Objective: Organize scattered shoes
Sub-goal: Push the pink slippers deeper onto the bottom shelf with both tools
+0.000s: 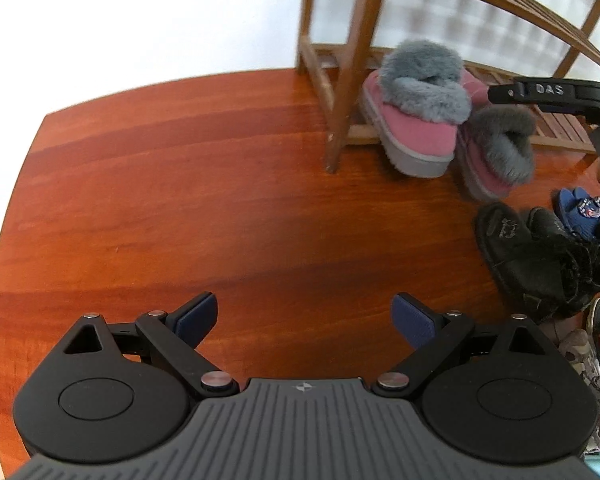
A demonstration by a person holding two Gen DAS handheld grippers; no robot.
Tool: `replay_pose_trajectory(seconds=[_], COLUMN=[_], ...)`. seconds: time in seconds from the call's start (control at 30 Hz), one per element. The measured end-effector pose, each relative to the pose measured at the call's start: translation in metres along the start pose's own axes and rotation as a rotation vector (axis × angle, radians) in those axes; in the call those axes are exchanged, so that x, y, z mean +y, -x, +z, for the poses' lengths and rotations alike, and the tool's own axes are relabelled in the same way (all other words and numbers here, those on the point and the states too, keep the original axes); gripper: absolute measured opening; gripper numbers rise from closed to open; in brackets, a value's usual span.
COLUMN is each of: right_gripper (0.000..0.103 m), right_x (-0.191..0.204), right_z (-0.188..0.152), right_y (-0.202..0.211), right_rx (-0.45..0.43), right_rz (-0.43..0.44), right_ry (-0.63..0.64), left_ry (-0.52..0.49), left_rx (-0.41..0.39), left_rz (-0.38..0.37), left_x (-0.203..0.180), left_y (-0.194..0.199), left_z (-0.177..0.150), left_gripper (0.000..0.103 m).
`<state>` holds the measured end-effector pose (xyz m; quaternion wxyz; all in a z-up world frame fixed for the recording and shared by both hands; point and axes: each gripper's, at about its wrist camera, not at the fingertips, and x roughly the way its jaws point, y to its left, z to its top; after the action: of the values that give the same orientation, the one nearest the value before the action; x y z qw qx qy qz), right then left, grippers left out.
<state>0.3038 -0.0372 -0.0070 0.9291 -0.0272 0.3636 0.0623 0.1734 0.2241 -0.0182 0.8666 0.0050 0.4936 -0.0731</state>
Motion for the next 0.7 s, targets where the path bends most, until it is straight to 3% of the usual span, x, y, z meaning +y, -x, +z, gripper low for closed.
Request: replay_pose_trajectory(seconds=[0.3, 0.7], right_gripper=[0.093, 0.091], right_x=[-0.005, -0.012], right_z=[-0.041, -0.083], right_y=[0.036, 0.018], right_rx=[0.039, 0.106], right_rz=[0.01, 0.011], right_ry=[0.016, -0.012], left_ry=[-0.114, -0.222], left_rx=[-0.056, -0.112], left_rz=[-0.011, -0.025], left_x=[-0.025, -0.052], left_y=[-0.019, -0.038], left_z=[0.014, 0.034], left_gripper=[0.094, 0.093])
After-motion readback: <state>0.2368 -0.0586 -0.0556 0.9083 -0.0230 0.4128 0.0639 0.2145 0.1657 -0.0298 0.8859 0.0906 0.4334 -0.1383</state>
